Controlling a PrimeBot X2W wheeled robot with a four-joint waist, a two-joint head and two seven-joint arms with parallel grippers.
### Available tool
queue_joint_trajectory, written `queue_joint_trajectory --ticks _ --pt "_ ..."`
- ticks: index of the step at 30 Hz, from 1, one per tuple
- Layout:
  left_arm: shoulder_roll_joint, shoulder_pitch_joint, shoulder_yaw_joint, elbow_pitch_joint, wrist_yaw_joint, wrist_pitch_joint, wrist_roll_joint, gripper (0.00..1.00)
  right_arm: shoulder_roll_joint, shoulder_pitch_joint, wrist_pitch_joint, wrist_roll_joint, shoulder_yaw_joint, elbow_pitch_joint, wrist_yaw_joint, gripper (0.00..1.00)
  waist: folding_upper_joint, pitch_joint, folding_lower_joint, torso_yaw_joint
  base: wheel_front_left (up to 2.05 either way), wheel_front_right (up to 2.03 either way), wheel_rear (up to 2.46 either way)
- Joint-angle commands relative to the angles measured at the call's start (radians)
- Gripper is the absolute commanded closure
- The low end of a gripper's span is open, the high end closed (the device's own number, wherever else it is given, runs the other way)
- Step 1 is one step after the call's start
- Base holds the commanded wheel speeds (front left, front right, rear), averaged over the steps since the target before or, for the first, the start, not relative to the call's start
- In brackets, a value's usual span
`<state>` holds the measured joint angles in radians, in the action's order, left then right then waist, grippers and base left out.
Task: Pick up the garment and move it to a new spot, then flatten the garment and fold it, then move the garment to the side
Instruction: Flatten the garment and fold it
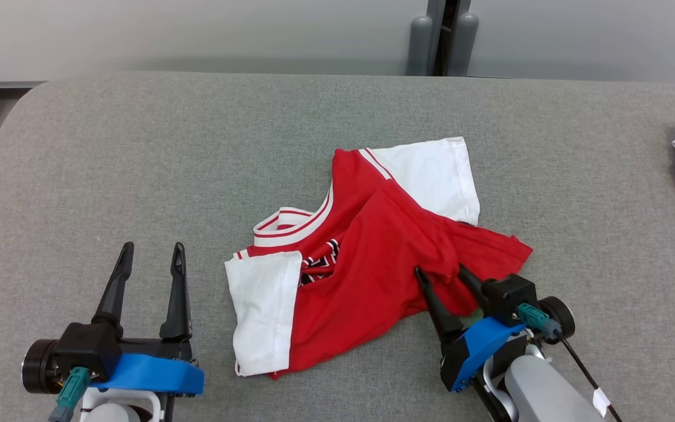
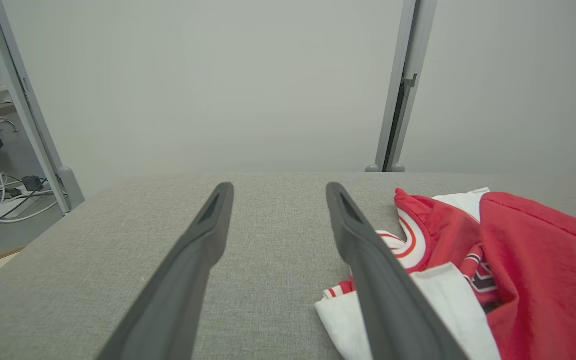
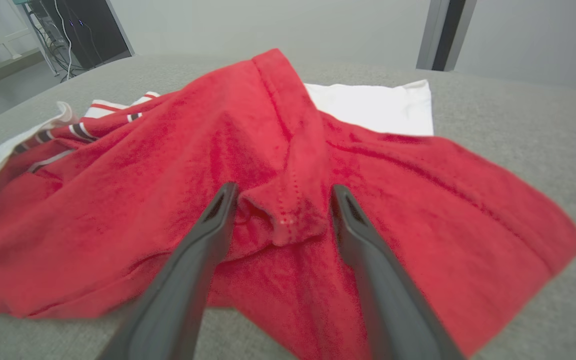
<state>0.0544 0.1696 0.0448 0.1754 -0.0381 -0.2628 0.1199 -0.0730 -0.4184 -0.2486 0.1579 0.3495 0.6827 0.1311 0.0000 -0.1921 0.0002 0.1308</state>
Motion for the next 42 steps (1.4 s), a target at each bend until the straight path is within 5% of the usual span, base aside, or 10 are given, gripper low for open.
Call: queue_joint_trajectory --ticks 1,12,22,30,31,33,42 --pt "0.002 0.010 -0.001 0.002 -0.002 -0.003 -0.006 0.00 0.003 -0.019 -0.008 0.009 0.006 0.006 -0.001 1.00 0.0000 -0.001 -0.0002 0.001 0.00 0.00 0.00" --pt "-0.002 -0.008 0.001 0.011 0.000 -0.003 0.001 0.00 -0.017 -0.003 -0.017 -0.010 -0.027 -0.121 -0.001 1.00 0.0000 0.017 -0.0002 -0.041 0.00 0.00 0.00" --pt "-0.002 -0.047 0.018 0.027 0.007 -0.003 0.032 0.00 -0.101 0.214 -0.018 -0.017 -0.022 -0.347 -0.001 1.00 0.0000 0.051 -0.0002 -0.125 0.00 0.00 0.00" --pt "-0.002 -0.055 0.038 0.027 0.013 -0.003 0.042 0.00 -0.105 0.407 -0.018 0.023 -0.006 -0.370 -0.001 1.00 0.0000 0.063 -0.0002 -0.170 0.00 0.00 0.00" --pt "-0.002 -0.055 0.039 0.026 0.013 -0.003 0.042 0.00 -0.104 0.419 -0.018 0.024 -0.006 -0.369 -0.001 0.82 0.0000 0.063 -0.0002 -0.173 0.00 0.00 0.00" --pt "-0.002 -0.054 0.040 0.025 0.014 -0.003 0.042 0.00 -0.101 0.428 -0.018 0.021 -0.021 -0.378 -0.001 0.00 0.0000 0.061 -0.0002 -0.179 0.00 0.00 0.00" --pt "-0.002 -0.052 0.040 0.030 0.011 -0.003 0.043 0.00 -0.135 0.370 -0.018 -0.013 -0.164 -0.500 -0.001 0.00 0.0000 0.061 -0.0002 -0.185 0.00 0.00 0.00"
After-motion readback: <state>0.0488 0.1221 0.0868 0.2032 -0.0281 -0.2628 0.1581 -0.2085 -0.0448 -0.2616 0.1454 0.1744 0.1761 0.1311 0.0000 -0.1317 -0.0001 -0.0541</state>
